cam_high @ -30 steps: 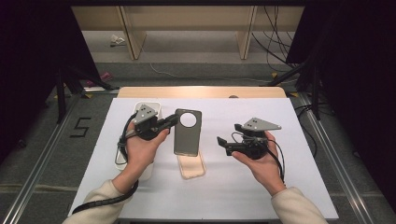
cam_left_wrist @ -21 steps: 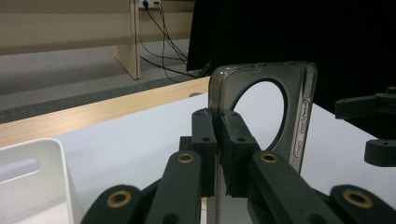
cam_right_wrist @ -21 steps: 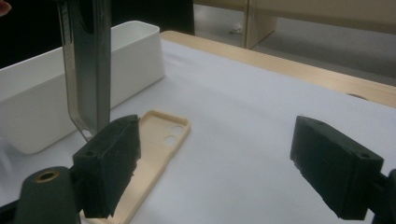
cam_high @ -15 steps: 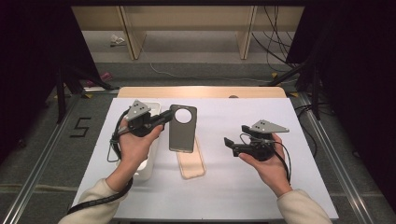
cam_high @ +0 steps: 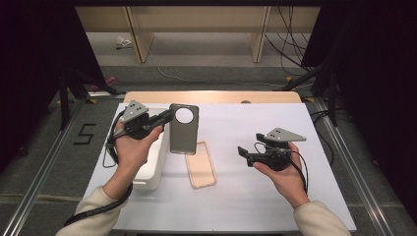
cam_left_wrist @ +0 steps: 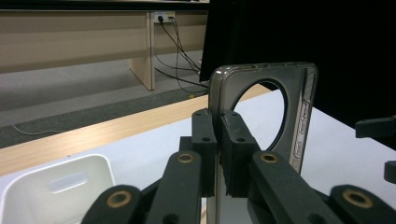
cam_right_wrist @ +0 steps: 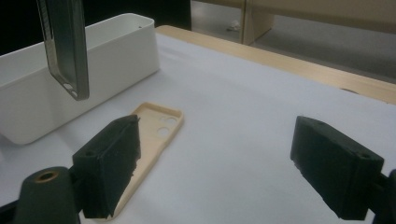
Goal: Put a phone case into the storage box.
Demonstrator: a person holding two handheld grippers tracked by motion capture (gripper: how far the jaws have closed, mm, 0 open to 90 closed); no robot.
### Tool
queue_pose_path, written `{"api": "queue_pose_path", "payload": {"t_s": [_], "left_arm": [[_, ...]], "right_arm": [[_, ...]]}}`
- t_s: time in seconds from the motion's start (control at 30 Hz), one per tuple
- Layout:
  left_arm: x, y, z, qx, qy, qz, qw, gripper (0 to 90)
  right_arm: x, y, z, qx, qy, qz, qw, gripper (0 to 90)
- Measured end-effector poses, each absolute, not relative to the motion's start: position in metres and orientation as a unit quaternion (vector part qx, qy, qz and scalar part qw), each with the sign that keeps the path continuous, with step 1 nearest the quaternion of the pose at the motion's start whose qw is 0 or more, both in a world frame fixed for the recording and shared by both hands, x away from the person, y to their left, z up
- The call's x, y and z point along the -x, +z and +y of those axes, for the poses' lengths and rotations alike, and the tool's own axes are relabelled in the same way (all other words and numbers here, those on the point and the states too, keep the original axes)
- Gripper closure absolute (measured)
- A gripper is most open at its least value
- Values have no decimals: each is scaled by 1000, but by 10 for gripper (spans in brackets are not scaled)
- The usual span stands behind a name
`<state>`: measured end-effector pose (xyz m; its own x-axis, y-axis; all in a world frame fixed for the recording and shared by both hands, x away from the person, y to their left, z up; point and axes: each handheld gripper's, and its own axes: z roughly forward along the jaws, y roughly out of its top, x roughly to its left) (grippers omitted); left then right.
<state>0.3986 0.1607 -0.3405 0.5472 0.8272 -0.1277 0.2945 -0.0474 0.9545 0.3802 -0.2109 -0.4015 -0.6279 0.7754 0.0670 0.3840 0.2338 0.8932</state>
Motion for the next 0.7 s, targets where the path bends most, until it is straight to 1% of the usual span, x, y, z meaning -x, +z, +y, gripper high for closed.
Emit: {"api": "queue_pose_path", "payload": {"t_s": [0.7], "left_arm": [[-402, -326, 186, -668, 252, 420, 560, 846]], "right_arm": [[-378, -403, -219, -383, 483, 760, 206, 170]]}}
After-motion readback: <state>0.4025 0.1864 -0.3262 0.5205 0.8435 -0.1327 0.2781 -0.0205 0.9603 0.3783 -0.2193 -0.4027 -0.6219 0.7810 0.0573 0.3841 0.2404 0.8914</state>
